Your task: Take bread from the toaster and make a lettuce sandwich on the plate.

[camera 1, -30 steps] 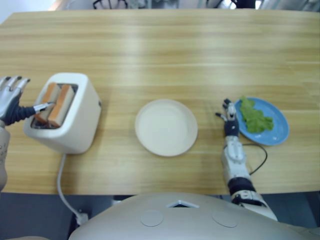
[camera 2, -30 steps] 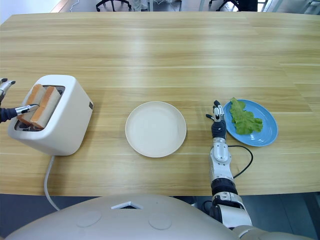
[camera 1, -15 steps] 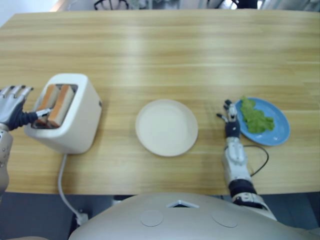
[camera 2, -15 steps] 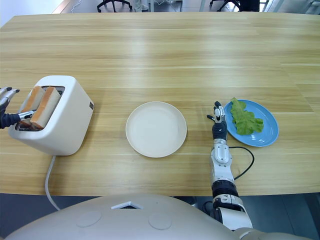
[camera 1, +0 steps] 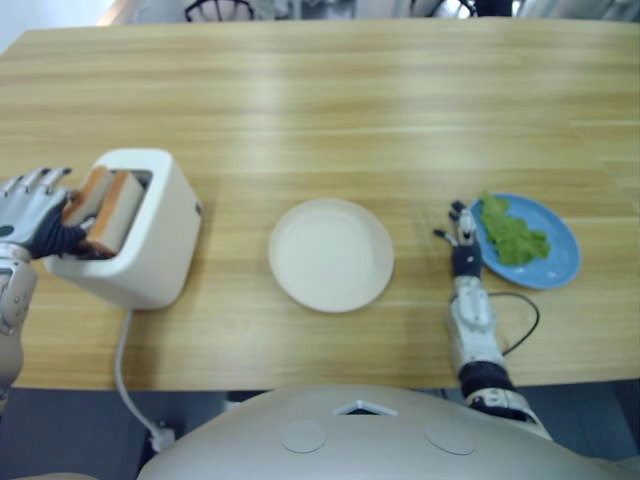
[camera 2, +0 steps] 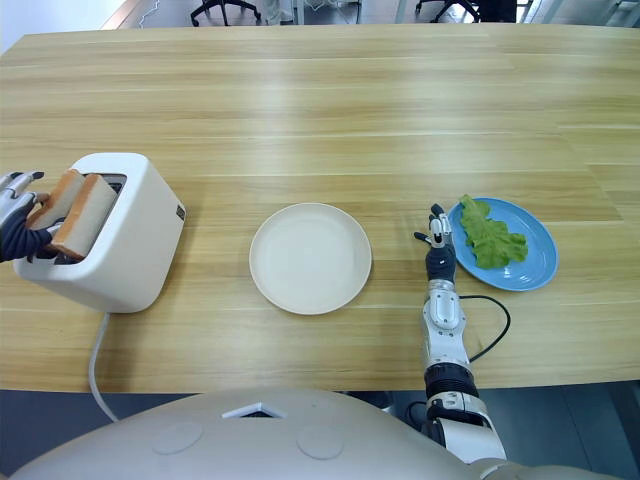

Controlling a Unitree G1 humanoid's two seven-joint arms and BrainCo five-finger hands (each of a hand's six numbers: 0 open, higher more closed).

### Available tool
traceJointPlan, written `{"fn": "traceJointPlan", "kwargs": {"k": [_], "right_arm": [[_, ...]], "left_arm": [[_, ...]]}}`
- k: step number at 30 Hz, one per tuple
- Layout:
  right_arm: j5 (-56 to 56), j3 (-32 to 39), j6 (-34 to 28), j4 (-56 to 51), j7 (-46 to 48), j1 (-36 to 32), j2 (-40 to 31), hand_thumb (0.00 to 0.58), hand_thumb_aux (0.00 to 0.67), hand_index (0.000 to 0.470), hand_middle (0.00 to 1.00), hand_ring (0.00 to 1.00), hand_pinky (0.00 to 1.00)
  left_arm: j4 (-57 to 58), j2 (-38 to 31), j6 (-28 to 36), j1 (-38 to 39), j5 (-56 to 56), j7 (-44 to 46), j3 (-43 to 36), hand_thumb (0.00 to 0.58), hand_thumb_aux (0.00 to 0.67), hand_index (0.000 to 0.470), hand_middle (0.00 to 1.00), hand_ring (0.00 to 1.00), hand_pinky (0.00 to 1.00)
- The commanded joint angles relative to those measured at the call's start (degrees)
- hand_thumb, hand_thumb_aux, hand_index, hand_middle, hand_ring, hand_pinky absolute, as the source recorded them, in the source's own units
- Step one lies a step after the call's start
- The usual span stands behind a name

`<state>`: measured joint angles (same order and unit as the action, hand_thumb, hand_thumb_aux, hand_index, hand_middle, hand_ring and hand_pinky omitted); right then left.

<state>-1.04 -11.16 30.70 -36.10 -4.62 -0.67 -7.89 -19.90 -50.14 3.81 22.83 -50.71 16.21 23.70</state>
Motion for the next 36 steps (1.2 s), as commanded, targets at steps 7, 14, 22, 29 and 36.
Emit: {"fn": "traceJointPlan", "kwargs": {"k": [7,14,22,29,36], "right_arm": [[0.3,0.1,-2.0,-1.1,-0.5,1.2,0.2,0.0,0.0,0.0,0.0,0.0,0.0],[0.4,0.3,-2.2,-1.3,-0.8,1.3,0.4,0.0,0.0,0.0,0.0,0.0,0.0],[0.6,0.5,-2.6,-1.7,-0.7,0.8,0.7,0.0,0.0,0.0,0.0,0.0,0.0],[0.7,0.6,-2.9,-2.0,-0.7,0.3,0.7,0.0,0.0,0.0,0.0,0.0,0.0],[0.8,0.8,-3.3,-1.7,-0.3,0.0,0.6,0.0,0.0,0.0,0.0,0.0,0.0]], "left_arm": [[-0.6,2.1,-0.6,-1.3,5.5,0.8,0.7,0.58,0.67,0.46,1.0,1.0,1.0],[-0.6,3.5,-0.3,-8.3,18.5,0.5,8.9,0.58,0.67,0.46,1.0,1.0,1.0],[-6.3,1.7,2.7,-27.0,33.6,-2.2,22.7,0.58,0.67,0.46,1.0,1.0,1.0],[-16.8,5.2,11.4,-42.3,45.7,-3.0,15.7,0.58,0.67,0.46,1.0,1.0,1.0],[-21.3,24.6,20.4,-40.3,52.6,-1.6,-18.7,0.58,0.67,0.46,1.0,1.0,1.0]]}}
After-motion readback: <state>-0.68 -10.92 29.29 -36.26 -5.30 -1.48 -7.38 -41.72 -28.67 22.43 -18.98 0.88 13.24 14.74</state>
